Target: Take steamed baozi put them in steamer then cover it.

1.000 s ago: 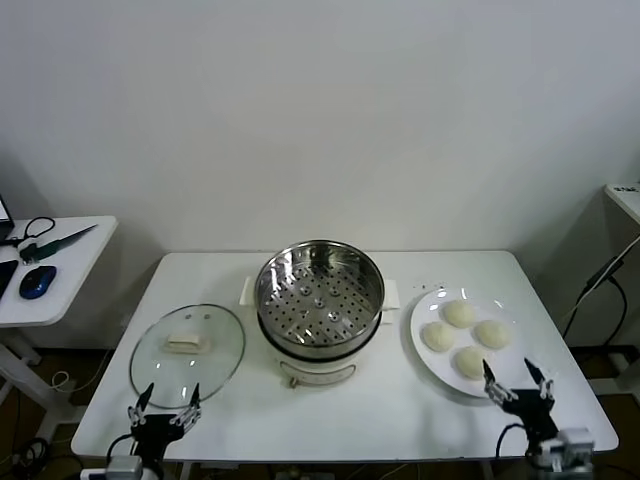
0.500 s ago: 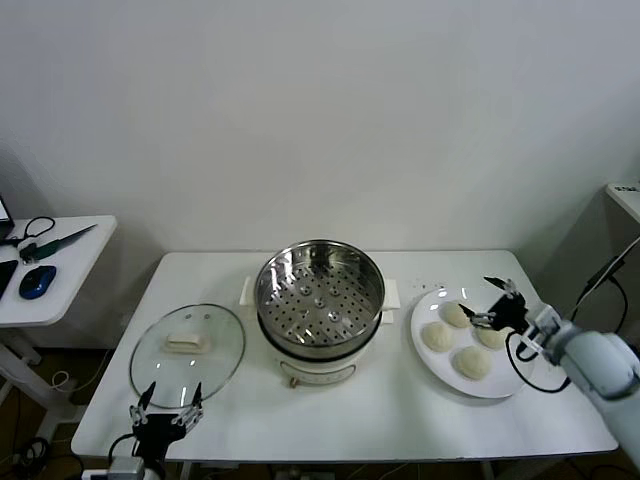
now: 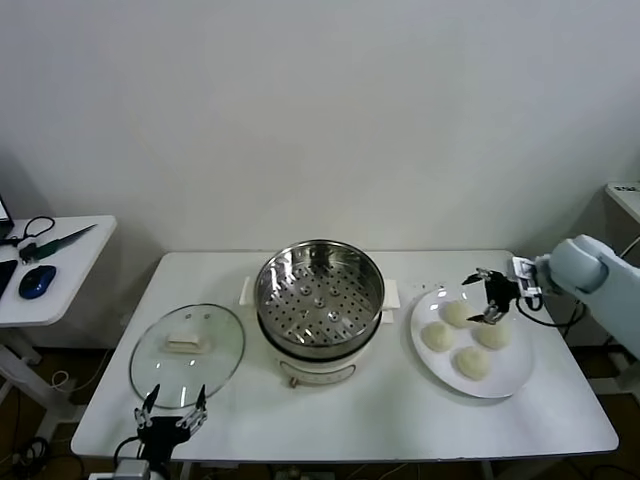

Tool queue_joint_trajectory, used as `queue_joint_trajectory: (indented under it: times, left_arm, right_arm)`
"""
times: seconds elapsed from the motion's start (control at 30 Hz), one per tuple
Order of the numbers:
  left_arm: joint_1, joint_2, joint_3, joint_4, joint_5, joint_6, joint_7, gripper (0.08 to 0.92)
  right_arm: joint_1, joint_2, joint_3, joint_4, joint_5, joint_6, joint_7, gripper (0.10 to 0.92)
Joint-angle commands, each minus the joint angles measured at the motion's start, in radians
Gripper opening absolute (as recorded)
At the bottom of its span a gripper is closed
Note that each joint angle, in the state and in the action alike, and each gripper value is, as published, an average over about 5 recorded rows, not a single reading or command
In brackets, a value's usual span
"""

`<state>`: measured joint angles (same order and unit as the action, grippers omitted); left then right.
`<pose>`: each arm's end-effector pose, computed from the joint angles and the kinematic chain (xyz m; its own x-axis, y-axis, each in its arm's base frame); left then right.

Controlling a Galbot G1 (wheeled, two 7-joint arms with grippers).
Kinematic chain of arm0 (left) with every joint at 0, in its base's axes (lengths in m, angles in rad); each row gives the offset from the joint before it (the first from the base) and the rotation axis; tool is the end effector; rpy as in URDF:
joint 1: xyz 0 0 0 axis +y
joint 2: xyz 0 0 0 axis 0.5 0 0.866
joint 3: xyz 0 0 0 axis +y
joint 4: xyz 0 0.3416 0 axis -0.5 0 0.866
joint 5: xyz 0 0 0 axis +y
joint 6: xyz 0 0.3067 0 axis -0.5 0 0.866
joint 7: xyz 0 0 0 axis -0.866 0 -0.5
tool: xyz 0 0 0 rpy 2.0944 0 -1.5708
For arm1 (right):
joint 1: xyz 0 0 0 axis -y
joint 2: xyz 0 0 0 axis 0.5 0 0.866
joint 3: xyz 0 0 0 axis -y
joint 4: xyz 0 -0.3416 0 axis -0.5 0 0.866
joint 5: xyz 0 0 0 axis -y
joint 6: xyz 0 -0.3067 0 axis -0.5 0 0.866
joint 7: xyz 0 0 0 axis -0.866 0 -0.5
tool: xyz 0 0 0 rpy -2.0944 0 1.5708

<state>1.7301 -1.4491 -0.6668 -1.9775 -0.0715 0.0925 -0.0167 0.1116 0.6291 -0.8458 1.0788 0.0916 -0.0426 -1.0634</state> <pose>0.0814 0.0666 -0.3418 -0.9335 -0.1073 0.3423 -0.0695 0.9902 0.1208 0.4802 -0.2375 -0.1508 -0.2500 -0.2224 0.9424 -0.9678 0.0267 -0.2504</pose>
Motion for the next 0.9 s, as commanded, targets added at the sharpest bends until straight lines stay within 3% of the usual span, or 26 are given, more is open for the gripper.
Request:
queue_joint_trajectory:
  times: [0.03, 0.63, 0.9]
  left_arm:
    - [0.001, -0.004, -0.001, 0.002, 0.001, -0.002, 0.0, 0.823]
    - [-0.006, -0.009, -0.001, 0.021, 0.004, -0.005, 0.0, 0.823]
    - [-0.007, -0.01, -0.001, 0.019, 0.004, -0.006, -0.002, 0.823]
  right_arm:
    - [0.22, 0.106, -0.286, -0.182, -0.005, 0.003, -0.095, 0.823]
    - [-0.014, 0.311, -0.087, -0.406, -0.137, 0.007, -0.017, 0.82]
    - [-0.03, 0.343, -0.047, -0.44, -0.156, 0.017, 0.013, 0.724]
